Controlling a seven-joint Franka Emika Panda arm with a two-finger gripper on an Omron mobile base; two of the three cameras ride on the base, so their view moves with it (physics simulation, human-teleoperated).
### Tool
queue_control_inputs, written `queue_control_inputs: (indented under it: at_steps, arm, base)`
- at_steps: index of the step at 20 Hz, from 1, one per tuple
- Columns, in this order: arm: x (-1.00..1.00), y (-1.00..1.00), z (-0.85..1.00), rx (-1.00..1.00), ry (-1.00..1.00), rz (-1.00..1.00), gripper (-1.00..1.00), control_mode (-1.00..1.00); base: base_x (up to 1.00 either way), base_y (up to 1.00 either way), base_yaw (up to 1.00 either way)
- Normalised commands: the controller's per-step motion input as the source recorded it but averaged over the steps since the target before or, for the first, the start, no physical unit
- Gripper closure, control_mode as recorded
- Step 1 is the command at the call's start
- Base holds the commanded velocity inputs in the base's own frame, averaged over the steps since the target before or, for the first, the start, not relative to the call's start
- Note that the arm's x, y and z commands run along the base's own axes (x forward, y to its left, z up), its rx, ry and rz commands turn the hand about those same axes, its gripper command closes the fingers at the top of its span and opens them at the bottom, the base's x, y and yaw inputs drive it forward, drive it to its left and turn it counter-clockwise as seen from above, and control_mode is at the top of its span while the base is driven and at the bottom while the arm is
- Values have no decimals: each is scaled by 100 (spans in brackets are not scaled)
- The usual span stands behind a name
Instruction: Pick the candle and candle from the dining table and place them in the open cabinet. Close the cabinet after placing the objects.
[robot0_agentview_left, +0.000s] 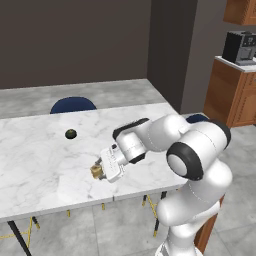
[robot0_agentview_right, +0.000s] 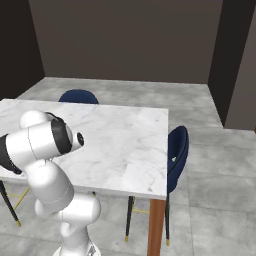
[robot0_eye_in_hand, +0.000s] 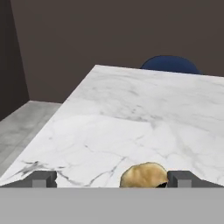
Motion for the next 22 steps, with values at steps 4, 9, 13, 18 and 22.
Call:
queue_control_inputs:
  at_steps: [4, 9, 13, 18, 22]
  arm:
    - [0, 0, 0, 1, 0, -7, -100, -100]
    - [0, -1, -1, 0, 0, -7, -100, -100]
    - [0, 0, 0, 0, 0, -4, -100, -100]
    - [0, -10, 0, 2, 0, 0, -100, -100]
    - [0, -35, 0, 10, 0, 0, -100, -100]
  base:
    - [0, 0, 0]
    - [0, 0, 0]
    - [0, 0, 0]
    - [0, 0, 0]
    - [0, 0, 0]
